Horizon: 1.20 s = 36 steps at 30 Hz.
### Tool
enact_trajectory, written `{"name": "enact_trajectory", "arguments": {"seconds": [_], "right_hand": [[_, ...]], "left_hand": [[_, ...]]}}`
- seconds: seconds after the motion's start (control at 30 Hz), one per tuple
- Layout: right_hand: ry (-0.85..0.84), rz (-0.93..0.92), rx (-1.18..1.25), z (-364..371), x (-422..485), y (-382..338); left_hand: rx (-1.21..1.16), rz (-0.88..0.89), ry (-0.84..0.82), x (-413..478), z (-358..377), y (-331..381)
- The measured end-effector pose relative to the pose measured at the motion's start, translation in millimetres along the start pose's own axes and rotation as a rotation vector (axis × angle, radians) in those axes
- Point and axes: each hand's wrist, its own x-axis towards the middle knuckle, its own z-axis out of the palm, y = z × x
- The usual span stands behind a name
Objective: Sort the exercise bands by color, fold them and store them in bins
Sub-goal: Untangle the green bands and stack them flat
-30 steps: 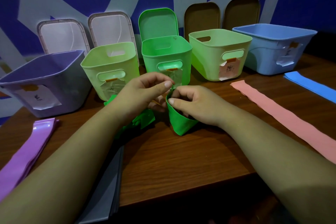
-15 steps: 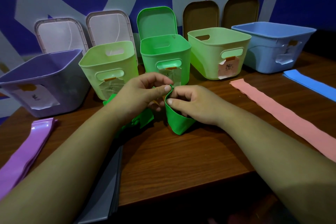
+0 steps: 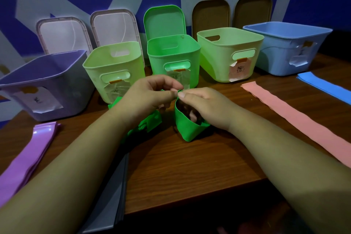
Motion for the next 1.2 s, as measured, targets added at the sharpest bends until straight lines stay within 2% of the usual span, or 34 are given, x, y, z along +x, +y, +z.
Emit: {"name": "enact_trajectory", "arguments": {"seconds": [0.2,0.33,0.47,0.57,0.63,0.73,0.9,1.0,1.1,1.2], "right_hand": [[0.096,-0.030,-0.135,0,0,-3],[0.166,-0.098,-0.165,-1,2,-2],[0.161,-0.105,-0.175,-2,4,-1],[0.140,-0.070,-0.089,-3,4,-2],[0.138,-0.034,-0.033,-3,4,-2],[0.129,-0.003,-0.013,-3,4,0],[0.108,0.033,-0.011,-4,4,2],[0.181,-0.005,-0.115,-6,5,4],[0.273,-0.087,-0.243,-6,5,4],[0.246,-0.086,-0.182,-5,2,0]], "left_hand": [[0.011,0.025,-0.016,-1,-1,3],[0.049,0.102,-0.001,-2,-2,6],[0.214,0.194,0.056,-3,-3,9],[0.369,0.266,0.046,-3,-7,10],[0.510,0.291,0.014,-3,-9,9],[0.575,0.312,-0.058,-5,-12,12],[0.835,0.362,-0.168,-7,-23,16],[0.717,0.384,-0.207,-8,-26,16],[0.326,0.393,-0.267,-10,-19,17],[0.077,0.364,-0.221,-9,-10,14]]}}
